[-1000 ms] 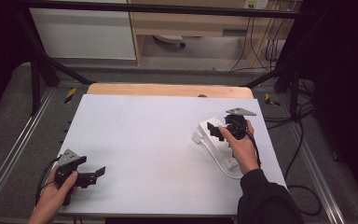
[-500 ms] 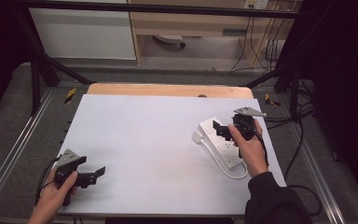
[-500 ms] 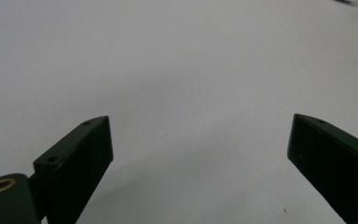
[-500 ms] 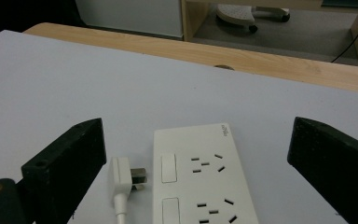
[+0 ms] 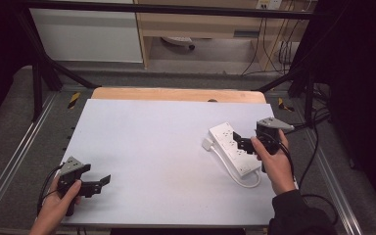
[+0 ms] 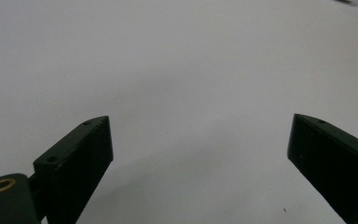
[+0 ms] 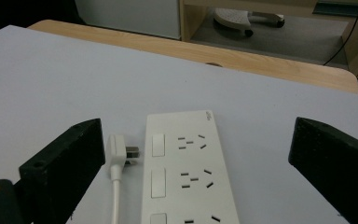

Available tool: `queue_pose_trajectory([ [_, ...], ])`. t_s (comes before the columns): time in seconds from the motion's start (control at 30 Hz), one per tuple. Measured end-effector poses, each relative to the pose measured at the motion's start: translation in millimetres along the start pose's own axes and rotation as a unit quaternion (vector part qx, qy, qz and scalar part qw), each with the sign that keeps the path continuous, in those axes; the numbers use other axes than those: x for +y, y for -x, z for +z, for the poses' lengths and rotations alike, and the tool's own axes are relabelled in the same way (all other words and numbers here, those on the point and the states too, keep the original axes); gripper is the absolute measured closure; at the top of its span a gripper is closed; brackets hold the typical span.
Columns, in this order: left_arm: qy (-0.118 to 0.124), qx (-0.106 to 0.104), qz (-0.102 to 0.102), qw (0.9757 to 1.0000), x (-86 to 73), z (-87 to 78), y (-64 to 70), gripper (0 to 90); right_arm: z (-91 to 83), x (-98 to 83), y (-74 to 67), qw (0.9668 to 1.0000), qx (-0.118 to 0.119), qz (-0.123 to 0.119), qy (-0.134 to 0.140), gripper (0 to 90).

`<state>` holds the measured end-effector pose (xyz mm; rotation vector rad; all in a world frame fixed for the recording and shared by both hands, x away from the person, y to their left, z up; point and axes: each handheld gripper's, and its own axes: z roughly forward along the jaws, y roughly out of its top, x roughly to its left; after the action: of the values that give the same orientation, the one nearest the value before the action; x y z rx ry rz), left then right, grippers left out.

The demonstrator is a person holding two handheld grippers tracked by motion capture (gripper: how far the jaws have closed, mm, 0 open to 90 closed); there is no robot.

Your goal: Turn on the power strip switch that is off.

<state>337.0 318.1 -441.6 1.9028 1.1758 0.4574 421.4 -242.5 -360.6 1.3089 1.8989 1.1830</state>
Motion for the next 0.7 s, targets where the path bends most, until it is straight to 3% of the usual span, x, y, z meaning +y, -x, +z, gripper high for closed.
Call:
queue_pose_trajectory([
  [0.5,0.0,0.0,0.0,1.0,0.0,-0.3,0.5,6.7,-37.6,-25.7,7.5,0.9998,-0.005,-0.014,-0.013,3.9],
  [0.7,0.0,0.0,0.001,1.0,0.1,-0.5,0.6,6.8,-48.4,-40.6,9.7,0.9997,-0.006,-0.005,-0.021,3.8],
])
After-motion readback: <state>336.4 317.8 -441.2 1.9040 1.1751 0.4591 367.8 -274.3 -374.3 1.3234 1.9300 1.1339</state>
